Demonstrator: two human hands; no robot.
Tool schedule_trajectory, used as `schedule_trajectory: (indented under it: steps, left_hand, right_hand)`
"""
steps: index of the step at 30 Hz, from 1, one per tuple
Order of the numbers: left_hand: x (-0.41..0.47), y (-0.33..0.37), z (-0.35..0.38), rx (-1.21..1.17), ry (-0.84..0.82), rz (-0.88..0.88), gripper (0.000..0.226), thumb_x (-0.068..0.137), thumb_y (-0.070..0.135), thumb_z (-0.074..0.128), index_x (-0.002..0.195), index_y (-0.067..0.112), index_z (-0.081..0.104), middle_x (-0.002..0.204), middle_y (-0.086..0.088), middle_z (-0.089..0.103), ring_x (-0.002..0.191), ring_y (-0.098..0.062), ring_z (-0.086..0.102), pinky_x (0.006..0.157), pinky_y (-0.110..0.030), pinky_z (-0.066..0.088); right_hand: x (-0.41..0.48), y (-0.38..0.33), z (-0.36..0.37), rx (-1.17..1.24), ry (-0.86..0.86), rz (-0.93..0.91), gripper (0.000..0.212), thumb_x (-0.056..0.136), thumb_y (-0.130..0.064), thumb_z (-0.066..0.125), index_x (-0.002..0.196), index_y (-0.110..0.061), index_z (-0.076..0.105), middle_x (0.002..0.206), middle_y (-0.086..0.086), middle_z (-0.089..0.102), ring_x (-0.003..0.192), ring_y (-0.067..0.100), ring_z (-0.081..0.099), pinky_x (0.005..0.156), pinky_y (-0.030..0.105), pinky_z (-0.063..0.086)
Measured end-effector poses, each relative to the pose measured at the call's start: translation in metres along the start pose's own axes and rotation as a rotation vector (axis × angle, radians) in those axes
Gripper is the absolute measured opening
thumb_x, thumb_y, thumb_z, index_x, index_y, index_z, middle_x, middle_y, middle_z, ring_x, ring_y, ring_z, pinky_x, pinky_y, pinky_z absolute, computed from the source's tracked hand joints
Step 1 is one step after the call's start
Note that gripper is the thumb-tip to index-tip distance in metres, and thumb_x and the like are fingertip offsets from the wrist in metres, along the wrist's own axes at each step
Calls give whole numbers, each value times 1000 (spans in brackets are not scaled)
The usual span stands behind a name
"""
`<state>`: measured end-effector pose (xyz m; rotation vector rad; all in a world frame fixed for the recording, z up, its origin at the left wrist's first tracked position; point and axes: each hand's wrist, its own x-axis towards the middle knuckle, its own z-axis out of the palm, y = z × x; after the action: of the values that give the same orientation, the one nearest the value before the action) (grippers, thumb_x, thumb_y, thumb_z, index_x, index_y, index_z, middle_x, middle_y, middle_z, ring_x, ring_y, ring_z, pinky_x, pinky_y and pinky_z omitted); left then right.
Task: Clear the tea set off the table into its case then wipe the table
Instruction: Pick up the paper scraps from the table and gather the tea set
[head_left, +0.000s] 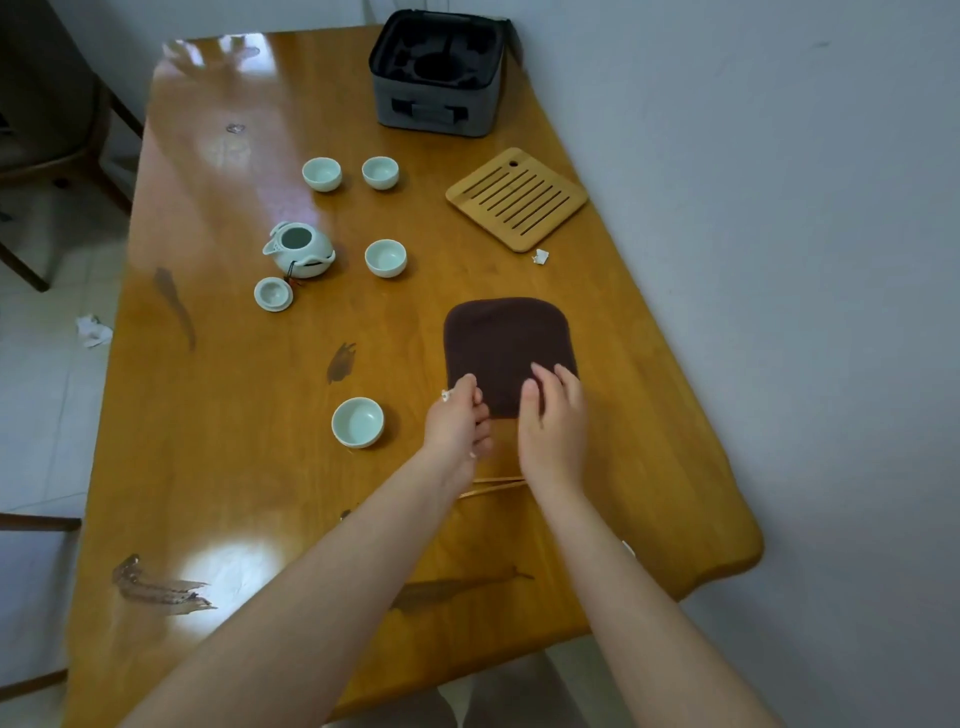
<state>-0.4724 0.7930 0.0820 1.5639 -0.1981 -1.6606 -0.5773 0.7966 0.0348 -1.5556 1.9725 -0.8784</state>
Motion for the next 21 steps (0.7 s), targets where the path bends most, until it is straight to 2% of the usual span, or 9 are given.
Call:
schedule_trajectory:
  steps: [3, 7, 13, 16, 17, 18, 19, 20, 21]
  left_hand:
    - [10, 2, -6, 178, 61, 89, 34, 100, 39, 45, 73, 18, 48, 57, 2, 39, 47, -9, 31, 42, -21, 27]
    - [18, -3, -9, 318, 103, 136, 35, 100, 42, 44, 75, 19, 52, 61, 0, 40, 49, -10, 32, 43, -22, 28]
    - [22, -17, -14, 219, 116, 64, 35, 99, 42, 46, 73, 19, 48, 61, 1, 37, 50, -10, 29, 45, -23, 27]
    - [23, -21, -19, 208, 130, 57, 31, 99, 43, 46, 81, 18, 53, 66, -2, 43, 52, -10, 37, 46, -22, 33]
    - [23, -21, -20, 198, 136, 58, 31, 99, 43, 46, 88, 16, 57, 73, -9, 48, 56, -13, 47, 51, -22, 41]
    - [24, -22, -21, 195, 142, 56, 32, 99, 43, 46, 97, 14, 60, 84, -19, 54, 70, -19, 61, 64, -24, 51]
    - [24, -22, -22, 196, 147, 45, 35, 99, 43, 46, 106, 12, 61, 97, -26, 56, 87, -26, 66, 82, -31, 54]
    - [24, -23, -23, 195, 147, 41, 35, 99, 42, 46, 108, 11, 60, 99, -27, 56, 91, -28, 65, 92, -37, 50]
    - [23, -23, -25, 193, 146, 44, 33, 99, 42, 46, 105, 12, 59, 91, -22, 55, 83, -25, 62, 97, -40, 47]
  right_hand:
    - [3, 45, -20, -148, -122, 87, 35, 94, -37, 57, 126, -22, 61, 137, -1, 46, 126, 17, 44, 94, 26, 43]
    - [-4, 74, -29, -132, -324, 113, 53, 79, -45, 75, 127, -26, 60, 131, -6, 41, 119, 10, 43, 87, 20, 43]
    - [-3, 73, -14, -241, -347, -43, 48, 82, -35, 75, 127, -22, 62, 124, -4, 46, 111, 11, 48, 85, 19, 45]
    - [-1, 70, -8, -268, -344, -63, 42, 86, -26, 71, 126, -16, 62, 120, -2, 49, 106, 13, 52, 87, 23, 46]
    - [-1, 70, -7, -268, -342, -68, 39, 88, -23, 69, 126, -14, 63, 118, -1, 50, 105, 13, 53, 86, 22, 47]
    - [-1, 70, -6, -272, -342, -75, 37, 90, -20, 67, 126, -13, 63, 117, -1, 52, 104, 13, 53, 85, 21, 46]
    - [0, 70, -5, -273, -341, -80, 35, 91, -17, 65, 125, -12, 63, 115, -1, 54, 103, 13, 54, 84, 21, 46]
    - [0, 70, -5, -269, -338, -86, 33, 92, -15, 64, 125, -11, 64, 113, -1, 55, 101, 13, 54, 83, 21, 47]
    - [0, 70, -5, -263, -331, -98, 31, 92, -13, 62, 123, -10, 65, 111, -1, 57, 100, 13, 55, 83, 22, 49]
